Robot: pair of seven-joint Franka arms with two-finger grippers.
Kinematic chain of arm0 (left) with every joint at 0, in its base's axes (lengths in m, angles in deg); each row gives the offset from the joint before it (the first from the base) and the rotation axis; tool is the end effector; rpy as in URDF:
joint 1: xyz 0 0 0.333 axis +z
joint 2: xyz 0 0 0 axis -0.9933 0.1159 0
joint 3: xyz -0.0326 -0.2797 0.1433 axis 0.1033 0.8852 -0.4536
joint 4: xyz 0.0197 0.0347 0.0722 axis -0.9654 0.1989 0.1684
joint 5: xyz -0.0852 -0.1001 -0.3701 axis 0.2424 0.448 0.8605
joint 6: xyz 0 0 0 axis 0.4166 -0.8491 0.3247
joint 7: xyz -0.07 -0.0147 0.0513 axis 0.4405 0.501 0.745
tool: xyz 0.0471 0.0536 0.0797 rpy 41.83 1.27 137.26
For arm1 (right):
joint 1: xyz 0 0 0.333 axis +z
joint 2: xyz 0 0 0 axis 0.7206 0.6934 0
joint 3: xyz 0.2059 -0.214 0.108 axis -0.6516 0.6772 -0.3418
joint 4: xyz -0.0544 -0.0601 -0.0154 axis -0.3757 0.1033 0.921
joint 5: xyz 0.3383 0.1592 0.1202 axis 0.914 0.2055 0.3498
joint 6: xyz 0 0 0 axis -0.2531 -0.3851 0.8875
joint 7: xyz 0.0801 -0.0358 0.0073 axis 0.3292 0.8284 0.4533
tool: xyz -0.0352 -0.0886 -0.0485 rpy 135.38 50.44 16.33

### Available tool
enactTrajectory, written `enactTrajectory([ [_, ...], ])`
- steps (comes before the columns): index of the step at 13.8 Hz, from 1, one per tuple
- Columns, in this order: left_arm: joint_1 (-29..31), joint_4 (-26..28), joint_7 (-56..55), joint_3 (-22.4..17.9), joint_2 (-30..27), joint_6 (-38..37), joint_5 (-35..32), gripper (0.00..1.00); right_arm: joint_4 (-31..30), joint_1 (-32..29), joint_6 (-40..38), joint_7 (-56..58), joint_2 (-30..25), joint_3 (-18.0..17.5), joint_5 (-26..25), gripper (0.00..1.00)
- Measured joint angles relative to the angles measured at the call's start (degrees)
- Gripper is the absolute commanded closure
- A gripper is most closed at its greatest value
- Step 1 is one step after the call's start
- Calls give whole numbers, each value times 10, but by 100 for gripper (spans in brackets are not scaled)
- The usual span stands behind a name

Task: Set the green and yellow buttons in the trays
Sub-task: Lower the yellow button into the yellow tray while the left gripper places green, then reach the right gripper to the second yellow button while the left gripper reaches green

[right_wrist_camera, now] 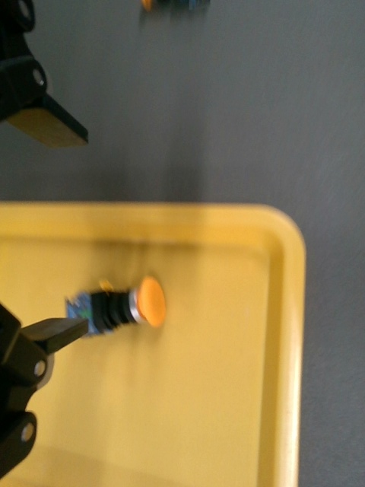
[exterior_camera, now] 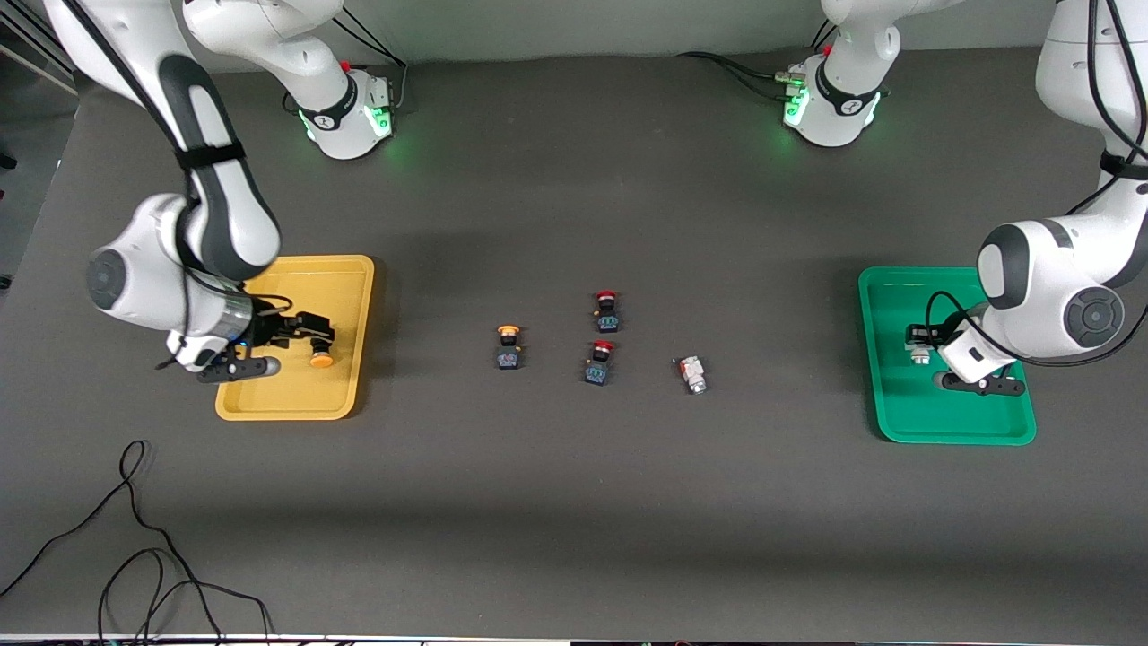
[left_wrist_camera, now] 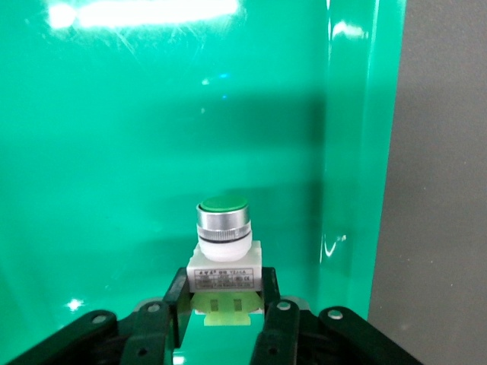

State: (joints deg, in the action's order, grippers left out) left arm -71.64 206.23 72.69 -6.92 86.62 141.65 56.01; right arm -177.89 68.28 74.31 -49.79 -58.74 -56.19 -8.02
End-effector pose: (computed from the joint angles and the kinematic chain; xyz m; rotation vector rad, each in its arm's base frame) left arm 0.5606 0.0777 0.2157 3.0905 -0.1105 -0.3608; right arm 0.5473 0.0135 0.3067 -2.9099 -0.0469 0.1510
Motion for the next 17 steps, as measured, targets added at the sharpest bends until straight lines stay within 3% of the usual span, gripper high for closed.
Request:
enactTrajectory([
  [1, 0, -1, -10, 2, 0, -1, 0, 2, 22, 1, -34, -22, -12, 0, -3, 0],
  [5, 0, -18, -24, 5, -12, -29, 0, 1, 107, 59, -105, -161, -15, -4, -25, 1],
  [9, 1, -127, -25, 8, -68, -216, 0, 1, 172, 155, -105, -321, 37, -7, -25, 1],
  [11, -6, -183, -32, 14, -88, -271, 1, 1, 207, 186, -104, -364, 81, -9, -18, 1],
  [14, -55, -198, -121, 19, -87, -265, 12, 1, 235, 221, -73, -385, 145, -10, 1, 1],
  [17, -148, -196, -260, 24, -67, -218, 45, 1, 238, 251, -12, -401, 199, -11, 10, 1],
])
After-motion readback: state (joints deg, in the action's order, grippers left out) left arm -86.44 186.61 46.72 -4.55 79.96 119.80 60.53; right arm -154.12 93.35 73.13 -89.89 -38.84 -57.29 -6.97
